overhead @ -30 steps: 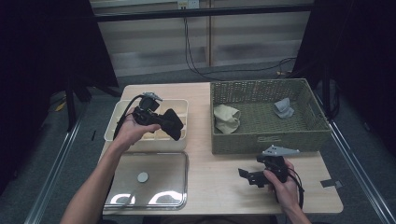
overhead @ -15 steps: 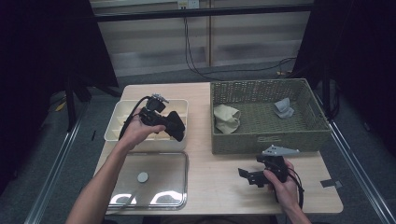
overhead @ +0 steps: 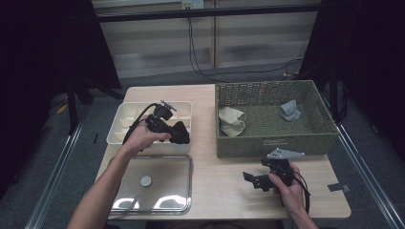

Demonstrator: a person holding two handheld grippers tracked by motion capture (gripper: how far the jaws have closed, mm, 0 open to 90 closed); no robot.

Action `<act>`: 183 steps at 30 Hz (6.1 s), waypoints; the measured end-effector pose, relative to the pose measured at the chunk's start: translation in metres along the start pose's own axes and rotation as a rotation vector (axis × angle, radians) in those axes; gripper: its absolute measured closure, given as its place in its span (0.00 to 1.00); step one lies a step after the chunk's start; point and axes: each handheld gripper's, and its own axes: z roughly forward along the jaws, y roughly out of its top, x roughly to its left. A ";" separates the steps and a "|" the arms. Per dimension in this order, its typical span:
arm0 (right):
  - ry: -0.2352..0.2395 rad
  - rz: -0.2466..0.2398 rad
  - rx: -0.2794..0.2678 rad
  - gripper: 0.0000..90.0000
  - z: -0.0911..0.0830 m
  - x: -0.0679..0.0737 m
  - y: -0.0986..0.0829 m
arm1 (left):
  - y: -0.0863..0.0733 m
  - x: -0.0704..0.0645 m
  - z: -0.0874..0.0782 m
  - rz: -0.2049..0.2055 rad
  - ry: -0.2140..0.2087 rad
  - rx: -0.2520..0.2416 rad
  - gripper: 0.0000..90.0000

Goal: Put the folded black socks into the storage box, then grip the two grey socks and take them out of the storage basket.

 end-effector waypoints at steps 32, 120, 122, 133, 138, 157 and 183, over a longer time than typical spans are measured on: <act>0.016 -0.013 0.018 0.04 0.010 0.004 0.004 | 0.013 0.003 0.052 -0.002 -0.026 0.212 0.71; 0.084 0.014 -0.015 0.27 -0.006 0.003 0.012 | -0.079 -0.027 -0.020 -0.005 -0.069 -0.329 0.21; 0.082 0.021 -0.018 0.31 -0.008 0.002 0.013 | -0.085 -0.032 -0.020 -0.004 -0.076 -0.338 0.21; 0.089 0.007 -0.022 0.42 -0.018 0.001 0.022 | -0.119 -0.058 -0.017 -0.008 -0.056 -0.369 0.20; 0.086 -0.006 -0.036 0.47 -0.024 0.000 0.028 | -0.130 -0.066 -0.016 -0.016 -0.052 -0.364 0.19; 0.126 -0.044 -0.082 0.60 -0.048 -0.011 0.083 | -0.150 -0.085 -0.013 -0.016 -0.060 -0.376 0.20; -0.029 -0.025 0.047 0.59 -0.029 -0.103 0.165 | -0.154 -0.077 -0.016 -0.019 -0.022 -0.395 0.18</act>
